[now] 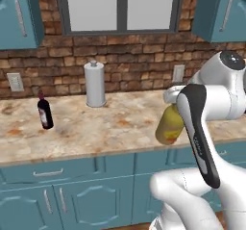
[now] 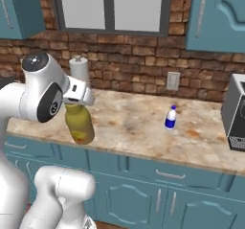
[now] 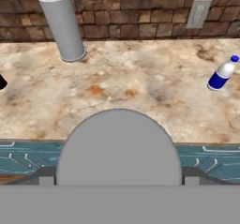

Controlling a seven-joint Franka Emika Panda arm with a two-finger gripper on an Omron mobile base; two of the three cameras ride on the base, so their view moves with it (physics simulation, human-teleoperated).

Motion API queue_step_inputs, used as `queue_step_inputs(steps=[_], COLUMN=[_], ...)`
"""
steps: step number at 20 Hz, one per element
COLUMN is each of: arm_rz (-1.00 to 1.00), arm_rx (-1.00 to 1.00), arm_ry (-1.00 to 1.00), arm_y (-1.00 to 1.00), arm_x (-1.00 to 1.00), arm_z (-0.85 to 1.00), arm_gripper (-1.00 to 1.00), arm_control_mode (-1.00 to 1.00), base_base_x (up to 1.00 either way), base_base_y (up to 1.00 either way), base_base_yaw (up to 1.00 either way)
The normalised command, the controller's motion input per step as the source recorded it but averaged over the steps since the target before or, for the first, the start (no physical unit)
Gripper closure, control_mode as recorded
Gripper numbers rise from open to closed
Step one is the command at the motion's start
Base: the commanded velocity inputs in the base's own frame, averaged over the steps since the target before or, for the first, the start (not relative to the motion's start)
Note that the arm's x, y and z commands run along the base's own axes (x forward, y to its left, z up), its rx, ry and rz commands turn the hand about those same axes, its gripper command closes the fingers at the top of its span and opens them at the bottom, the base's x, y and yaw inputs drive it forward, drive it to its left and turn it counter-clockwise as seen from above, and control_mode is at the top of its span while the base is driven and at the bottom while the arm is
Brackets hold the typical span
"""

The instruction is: Place the drinks on the dining counter in a tight cluster.

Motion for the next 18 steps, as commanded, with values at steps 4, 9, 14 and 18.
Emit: queue_step_inputs(steps=[4, 9, 14, 18], arm_rz=[0.0, 0.0, 0.0, 0.0], arm_rx=[0.0, 0.0, 0.0, 0.0], arm_ry=[0.0, 0.0, 0.0, 0.0], arm_y=[0.0, 0.0, 0.0, 0.0], arm_x=[0.0, 0.0, 0.0, 0.0], arm_z=[0.0, 0.0, 0.0, 0.0], arm_gripper=[1.0, 1.0, 1.0, 1.0], arm_control_mode=[1.0, 1.0, 1.0, 1.0], base_base_x=[-0.44, -0.03, 0.0, 0.04], base_base_y=[0.29, 0.32, 0.71, 0.48], base_base_yaw=[0.68, 0.89, 0.93, 0.78])
